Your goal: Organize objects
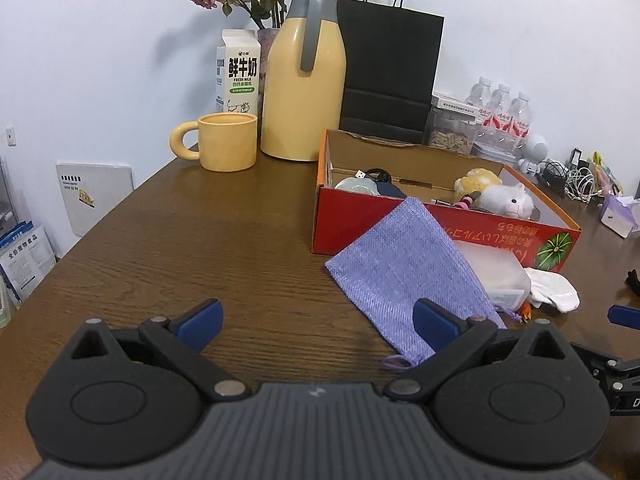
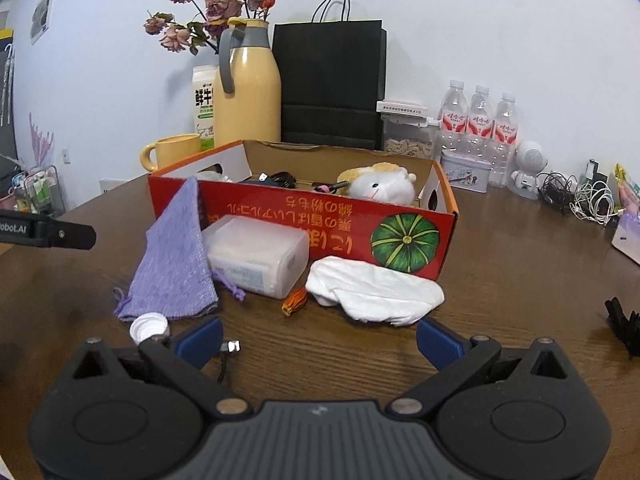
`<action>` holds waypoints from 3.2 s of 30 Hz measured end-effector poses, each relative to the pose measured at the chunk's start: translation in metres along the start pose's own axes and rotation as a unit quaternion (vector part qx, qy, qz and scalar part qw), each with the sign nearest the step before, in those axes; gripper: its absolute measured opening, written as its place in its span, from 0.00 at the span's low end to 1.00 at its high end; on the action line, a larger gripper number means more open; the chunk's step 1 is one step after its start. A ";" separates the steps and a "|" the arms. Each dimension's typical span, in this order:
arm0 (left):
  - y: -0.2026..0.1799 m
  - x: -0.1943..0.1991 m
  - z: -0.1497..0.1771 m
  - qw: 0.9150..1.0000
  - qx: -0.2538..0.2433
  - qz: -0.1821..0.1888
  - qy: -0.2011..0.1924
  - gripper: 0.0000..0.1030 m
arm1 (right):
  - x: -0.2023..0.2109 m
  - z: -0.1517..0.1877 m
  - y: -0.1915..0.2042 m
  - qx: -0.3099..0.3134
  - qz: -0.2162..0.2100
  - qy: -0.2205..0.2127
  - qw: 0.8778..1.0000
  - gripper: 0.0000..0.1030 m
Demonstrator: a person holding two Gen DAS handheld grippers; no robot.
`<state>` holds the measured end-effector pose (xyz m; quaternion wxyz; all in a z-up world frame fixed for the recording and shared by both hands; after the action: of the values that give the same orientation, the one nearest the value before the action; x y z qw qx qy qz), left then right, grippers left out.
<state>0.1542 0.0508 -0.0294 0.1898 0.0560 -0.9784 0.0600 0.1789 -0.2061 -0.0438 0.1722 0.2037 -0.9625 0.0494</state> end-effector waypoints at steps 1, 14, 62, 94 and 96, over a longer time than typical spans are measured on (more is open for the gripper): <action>0.000 0.001 0.000 1.000 0.000 0.000 0.001 1.00 | 0.000 0.001 0.001 0.001 -0.003 0.001 1.000 1.00; 0.007 0.010 0.016 1.000 0.005 0.005 0.016 1.00 | -0.008 0.010 0.040 0.029 -0.085 0.029 0.996 0.69; -0.081 -0.066 0.030 0.997 -0.036 0.009 0.073 1.00 | 0.007 -0.006 -0.016 -0.001 -0.066 -0.061 0.996 0.03; -0.076 -0.025 0.031 0.997 -0.043 0.052 0.032 0.17 | -0.029 0.015 0.012 0.026 -0.100 0.050 0.993 0.50; -0.073 -0.021 0.028 0.997 -0.040 0.054 0.027 0.17 | -0.024 0.015 0.016 0.034 -0.102 0.045 0.993 0.45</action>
<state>0.1734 -0.0231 -0.0565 0.2149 -0.0064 -0.9761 0.0320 0.1887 -0.1852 -0.0671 0.2122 0.3045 -0.9257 0.0728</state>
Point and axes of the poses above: each gripper's, at about its wrist camera, not at the fingertips, and x roughly against the way its jaws point, y to its left, z to its underside, the point moved 7 cm from there along -x, roughly the way its jaws point, and after that the axes turned 11 degrees about -y, right-handed, at the moved point
